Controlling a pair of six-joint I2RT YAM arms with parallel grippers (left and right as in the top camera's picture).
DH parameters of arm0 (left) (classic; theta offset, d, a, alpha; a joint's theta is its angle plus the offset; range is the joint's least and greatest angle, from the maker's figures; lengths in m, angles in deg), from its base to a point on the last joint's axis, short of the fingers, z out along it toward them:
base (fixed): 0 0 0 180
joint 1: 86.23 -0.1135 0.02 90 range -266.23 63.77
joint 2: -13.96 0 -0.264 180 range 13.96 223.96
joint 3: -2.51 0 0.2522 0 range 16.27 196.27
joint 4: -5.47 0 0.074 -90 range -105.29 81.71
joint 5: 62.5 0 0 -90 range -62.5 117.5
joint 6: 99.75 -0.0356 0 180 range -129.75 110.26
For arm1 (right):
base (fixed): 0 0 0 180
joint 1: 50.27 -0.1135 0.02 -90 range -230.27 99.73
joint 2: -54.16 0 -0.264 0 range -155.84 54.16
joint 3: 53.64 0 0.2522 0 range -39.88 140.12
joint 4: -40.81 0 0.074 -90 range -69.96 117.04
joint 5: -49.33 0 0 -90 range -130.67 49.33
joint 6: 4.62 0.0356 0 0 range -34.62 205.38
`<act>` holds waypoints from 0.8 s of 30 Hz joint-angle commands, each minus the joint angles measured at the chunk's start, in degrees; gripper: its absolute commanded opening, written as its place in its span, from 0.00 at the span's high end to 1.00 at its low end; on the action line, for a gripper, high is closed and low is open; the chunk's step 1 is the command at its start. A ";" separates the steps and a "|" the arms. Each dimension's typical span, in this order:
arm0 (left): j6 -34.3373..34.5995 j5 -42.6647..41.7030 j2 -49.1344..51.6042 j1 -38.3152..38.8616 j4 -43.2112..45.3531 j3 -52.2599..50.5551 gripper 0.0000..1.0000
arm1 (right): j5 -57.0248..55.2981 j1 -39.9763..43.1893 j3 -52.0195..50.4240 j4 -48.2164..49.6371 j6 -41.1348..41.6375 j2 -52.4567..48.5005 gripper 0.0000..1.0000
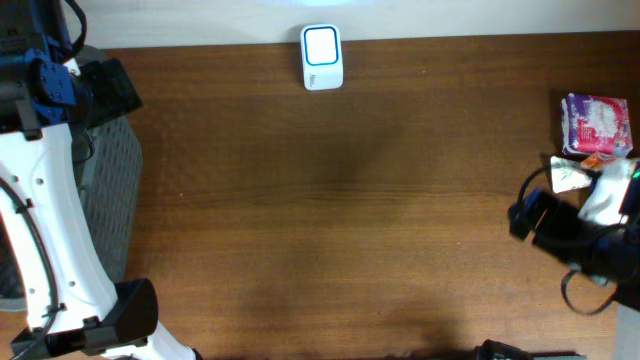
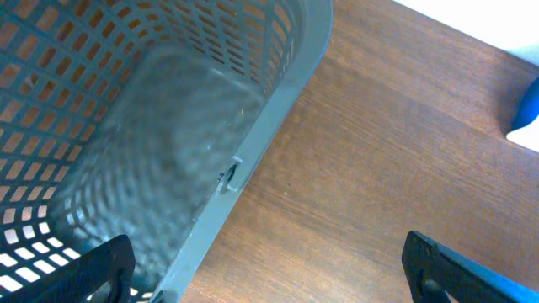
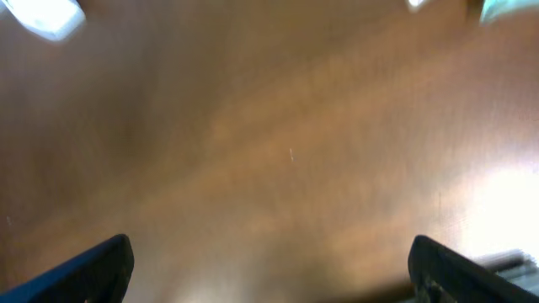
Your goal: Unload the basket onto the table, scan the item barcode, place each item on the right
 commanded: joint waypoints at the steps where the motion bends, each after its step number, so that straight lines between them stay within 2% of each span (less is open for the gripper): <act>1: -0.48 0.42 -0.48 -0.11 0.11 0.68 0.01 | 0.66 -0.57 -1.16 -6.95 0.31 0.22 0.01; 12: -0.48 0.42 -0.48 -0.11 0.11 0.68 0.01 | -2.75 -0.57 -1.38 -6.12 0.24 -4.98 0.01; 17: -0.50 0.42 -0.48 -0.11 0.11 0.68 0.01 | -2.78 -0.57 -1.53 -4.35 -5.86 -4.63 0.01; 19: -0.48 0.42 -0.48 -0.11 0.11 0.68 0.01 | -2.14 -1.14 -3.41 -0.57 -5.97 -2.62 0.02; 23: -0.48 0.42 -0.48 -0.11 0.11 0.68 0.01 | 0.66 -10.34 -15.58 15.37 -5.97 10.84 0.01; 24: -0.50 0.42 -0.48 -0.11 0.11 0.68 0.01 | 0.63 -11.91 -17.46 16.79 -5.97 13.46 0.01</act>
